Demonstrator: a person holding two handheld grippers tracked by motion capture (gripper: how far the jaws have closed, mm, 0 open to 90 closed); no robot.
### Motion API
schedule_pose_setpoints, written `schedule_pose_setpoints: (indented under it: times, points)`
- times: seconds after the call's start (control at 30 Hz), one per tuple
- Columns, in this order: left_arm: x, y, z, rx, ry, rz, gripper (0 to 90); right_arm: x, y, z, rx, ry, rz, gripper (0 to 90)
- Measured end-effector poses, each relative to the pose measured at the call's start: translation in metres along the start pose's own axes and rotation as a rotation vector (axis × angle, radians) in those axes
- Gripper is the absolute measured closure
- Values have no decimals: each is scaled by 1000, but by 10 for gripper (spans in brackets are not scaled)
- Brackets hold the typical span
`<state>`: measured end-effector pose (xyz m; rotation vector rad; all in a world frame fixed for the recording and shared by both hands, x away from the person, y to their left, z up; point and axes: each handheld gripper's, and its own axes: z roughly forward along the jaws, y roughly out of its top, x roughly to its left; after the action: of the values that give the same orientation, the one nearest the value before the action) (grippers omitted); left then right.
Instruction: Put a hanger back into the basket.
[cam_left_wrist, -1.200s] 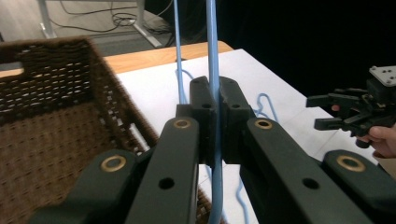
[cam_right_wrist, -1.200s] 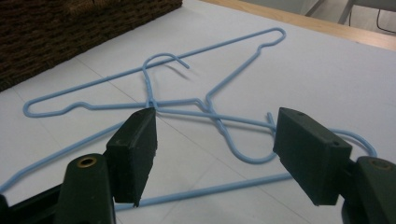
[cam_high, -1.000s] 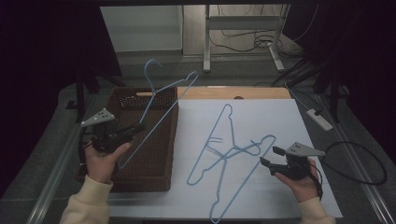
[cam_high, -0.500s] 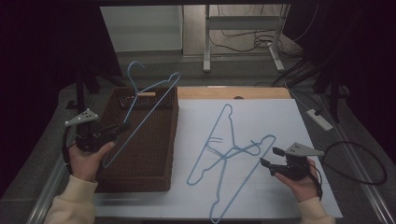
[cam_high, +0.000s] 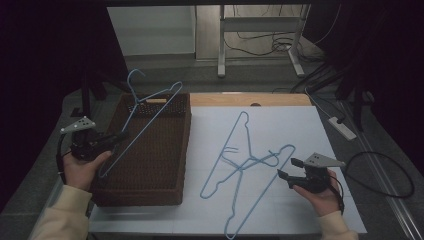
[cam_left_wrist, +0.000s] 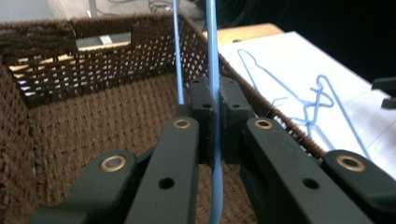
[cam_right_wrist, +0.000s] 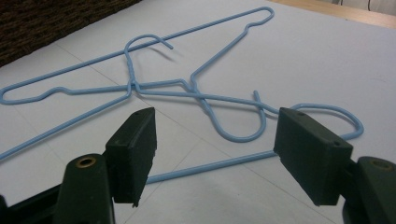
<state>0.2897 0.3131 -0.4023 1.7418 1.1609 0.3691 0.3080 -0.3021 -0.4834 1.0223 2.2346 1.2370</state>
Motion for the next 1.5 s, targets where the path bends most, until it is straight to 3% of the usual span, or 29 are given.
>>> schedule_pose_setpoints:
  times: [0.23,0.57,0.77,1.0,1.03,1.3,1.37,1.43,1.5]
  points:
    - [7,-7,9,25,-11,0,858,0,-1,1,4,0,-1,302]
    - [7,-11,5,22,-31,11,859,0,-1,2,6,2,0,302]
    - [7,-13,13,75,-32,27,859,1,0,2,6,3,-2,303]
    - [13,-14,28,138,-19,11,858,1,-1,3,8,2,-1,303]
    - [15,-15,34,166,-14,8,858,1,-1,3,8,2,-1,303]
    - [19,-16,46,218,-9,22,858,1,-1,3,8,2,-1,303]
    - [19,-16,49,239,2,28,857,1,-1,3,9,1,-1,303]
    - [19,-17,54,274,53,63,857,1,-1,3,10,2,-1,303]
    - [19,-18,55,291,77,80,857,1,-1,3,10,1,-1,303]
